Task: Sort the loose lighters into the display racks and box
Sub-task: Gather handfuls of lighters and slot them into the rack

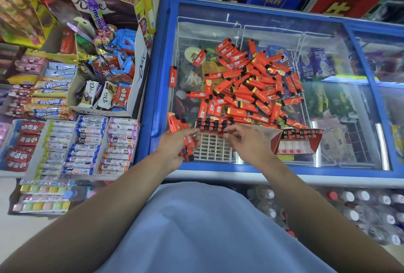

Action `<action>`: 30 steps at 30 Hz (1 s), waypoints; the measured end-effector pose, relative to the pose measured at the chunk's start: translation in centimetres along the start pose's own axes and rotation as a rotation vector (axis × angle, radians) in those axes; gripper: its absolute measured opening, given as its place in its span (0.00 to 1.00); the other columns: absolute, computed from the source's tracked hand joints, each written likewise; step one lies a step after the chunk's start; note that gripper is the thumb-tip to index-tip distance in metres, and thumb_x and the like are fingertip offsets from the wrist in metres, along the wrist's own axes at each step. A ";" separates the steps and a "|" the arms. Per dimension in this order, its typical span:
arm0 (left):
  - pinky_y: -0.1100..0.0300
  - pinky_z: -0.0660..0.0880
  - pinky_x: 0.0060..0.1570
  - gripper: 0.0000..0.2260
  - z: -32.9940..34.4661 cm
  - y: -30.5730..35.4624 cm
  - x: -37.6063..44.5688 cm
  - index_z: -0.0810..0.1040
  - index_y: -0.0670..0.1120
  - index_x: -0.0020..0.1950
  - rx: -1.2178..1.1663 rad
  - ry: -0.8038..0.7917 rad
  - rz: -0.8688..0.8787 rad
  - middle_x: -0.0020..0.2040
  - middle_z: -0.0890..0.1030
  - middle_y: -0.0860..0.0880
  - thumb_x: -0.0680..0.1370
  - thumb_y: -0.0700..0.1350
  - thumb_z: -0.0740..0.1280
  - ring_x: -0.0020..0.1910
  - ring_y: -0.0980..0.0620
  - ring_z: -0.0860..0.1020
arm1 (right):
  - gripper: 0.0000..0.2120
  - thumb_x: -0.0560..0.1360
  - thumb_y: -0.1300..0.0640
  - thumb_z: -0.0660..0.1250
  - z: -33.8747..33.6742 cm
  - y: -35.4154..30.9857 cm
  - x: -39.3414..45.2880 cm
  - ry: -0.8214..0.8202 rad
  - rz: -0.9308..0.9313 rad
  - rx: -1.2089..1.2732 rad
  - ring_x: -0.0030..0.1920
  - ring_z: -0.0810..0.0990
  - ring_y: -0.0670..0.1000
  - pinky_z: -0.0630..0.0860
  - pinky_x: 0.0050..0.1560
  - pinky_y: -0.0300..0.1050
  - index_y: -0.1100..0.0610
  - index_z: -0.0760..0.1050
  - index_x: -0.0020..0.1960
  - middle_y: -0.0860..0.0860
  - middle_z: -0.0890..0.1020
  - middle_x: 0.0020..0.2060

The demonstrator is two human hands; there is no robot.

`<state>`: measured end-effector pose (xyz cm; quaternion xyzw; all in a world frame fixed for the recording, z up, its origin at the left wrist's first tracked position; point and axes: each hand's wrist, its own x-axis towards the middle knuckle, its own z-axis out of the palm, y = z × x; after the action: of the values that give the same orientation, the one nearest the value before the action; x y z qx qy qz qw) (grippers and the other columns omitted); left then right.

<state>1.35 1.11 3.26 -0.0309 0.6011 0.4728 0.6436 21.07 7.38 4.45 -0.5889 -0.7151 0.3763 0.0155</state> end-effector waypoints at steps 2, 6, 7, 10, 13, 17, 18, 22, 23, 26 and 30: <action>0.57 0.84 0.38 0.09 0.0 0.1 0.0 0.81 0.36 0.57 -0.010 0.001 -0.001 0.39 0.86 0.42 0.77 0.35 0.72 0.34 0.50 0.84 | 0.10 0.85 0.54 0.62 0.1 0.1 -0.1 -0.013 0.007 0.054 0.31 0.79 0.34 0.66 0.30 0.22 0.52 0.80 0.61 0.45 0.83 0.43; 0.57 0.84 0.38 0.11 0.0 0.1 0.1 0.81 0.37 0.58 -0.020 -0.002 -0.004 0.40 0.86 0.42 0.76 0.35 0.73 0.36 0.50 0.84 | 0.09 0.85 0.57 0.60 0.6 0.3 0.2 0.046 0.047 0.157 0.32 0.80 0.34 0.70 0.29 0.25 0.55 0.78 0.58 0.48 0.86 0.46; 0.57 0.84 0.39 0.11 0.0 0.1 0.2 0.81 0.37 0.58 -0.018 -0.001 -0.005 0.41 0.86 0.42 0.76 0.35 0.74 0.36 0.50 0.84 | 0.08 0.85 0.57 0.60 0.6 0.4 0.4 0.063 0.065 0.195 0.33 0.82 0.37 0.73 0.30 0.28 0.55 0.78 0.56 0.48 0.86 0.46; 0.56 0.84 0.41 0.10 0.1 0.1 0.3 0.81 0.38 0.56 -0.004 -0.004 -0.005 0.41 0.86 0.43 0.76 0.36 0.74 0.37 0.50 0.84 | 0.06 0.84 0.57 0.63 0.9 0.2 0.5 0.087 0.108 0.281 0.33 0.83 0.45 0.76 0.31 0.32 0.56 0.77 0.52 0.50 0.86 0.43; 0.56 0.84 0.40 0.08 0.2 0.2 0.4 0.81 0.41 0.54 0.009 -0.012 0.003 0.39 0.85 0.44 0.76 0.36 0.75 0.35 0.51 0.83 | 0.07 0.80 0.54 0.70 1.6 0.1 0.6 0.167 0.137 0.345 0.31 0.83 0.48 0.80 0.33 0.47 0.55 0.76 0.45 0.51 0.85 0.36; 0.54 0.80 0.45 0.06 0.4 0.3 0.2 0.81 0.46 0.49 0.084 -0.073 0.035 0.36 0.83 0.48 0.75 0.38 0.76 0.33 0.51 0.81 | 0.11 0.77 0.47 0.73 2.0 -0.3 0.7 0.303 0.070 0.213 0.32 0.81 0.50 0.77 0.34 0.49 0.50 0.74 0.41 0.48 0.80 0.31; 0.53 0.79 0.47 0.06 0.5 0.3 0.2 0.81 0.46 0.48 0.119 -0.090 0.043 0.36 0.83 0.48 0.75 0.39 0.77 0.33 0.50 0.80 | 0.11 0.77 0.46 0.72 1.9 -0.7 0.6 0.327 0.030 0.228 0.33 0.80 0.50 0.77 0.34 0.49 0.49 0.75 0.42 0.48 0.80 0.31; 0.56 0.81 0.39 0.07 0.8 0.3 -0.4 0.82 0.42 0.52 0.234 -0.230 0.066 0.39 0.82 0.45 0.76 0.38 0.75 0.34 0.50 0.80 | 0.08 0.77 0.43 0.72 0.9 -3.0 0.7 0.194 -0.120 0.301 0.37 0.78 0.44 0.75 0.38 0.42 0.46 0.82 0.51 0.46 0.81 0.39; 0.57 0.81 0.38 0.07 1.0 0.3 -0.6 0.82 0.41 0.54 0.243 -0.270 0.068 0.41 0.82 0.45 0.77 0.37 0.74 0.35 0.50 0.81 | 0.09 0.77 0.43 0.72 0.6 -3.5 1.0 0.127 -0.126 0.297 0.38 0.78 0.44 0.74 0.40 0.41 0.46 0.82 0.53 0.46 0.81 0.42; 0.56 0.83 0.41 0.07 1.4 0.4 -1.0 0.81 0.41 0.57 0.258 -0.351 0.050 0.46 0.84 0.44 0.79 0.36 0.70 0.37 0.49 0.82 | 0.10 0.78 0.45 0.71 -0.2 -4.7 1.7 -0.055 -0.085 0.337 0.45 0.81 0.43 0.75 0.47 0.41 0.47 0.83 0.56 0.45 0.83 0.47; 0.55 0.83 0.41 0.08 1.3 0.7 -1.2 0.80 0.43 0.58 0.271 -0.409 0.032 0.47 0.87 0.46 0.81 0.35 0.67 0.39 0.48 0.83 | 0.09 0.78 0.51 0.72 -0.7 -4.7 2.0 -0.195 -0.035 0.392 0.54 0.83 0.47 0.79 0.62 0.52 0.48 0.83 0.58 0.45 0.84 0.51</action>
<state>2.05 1.55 4.95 0.1615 0.5167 0.3947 0.7424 16.92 9.34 6.75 -0.5230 -0.6364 0.5630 0.0671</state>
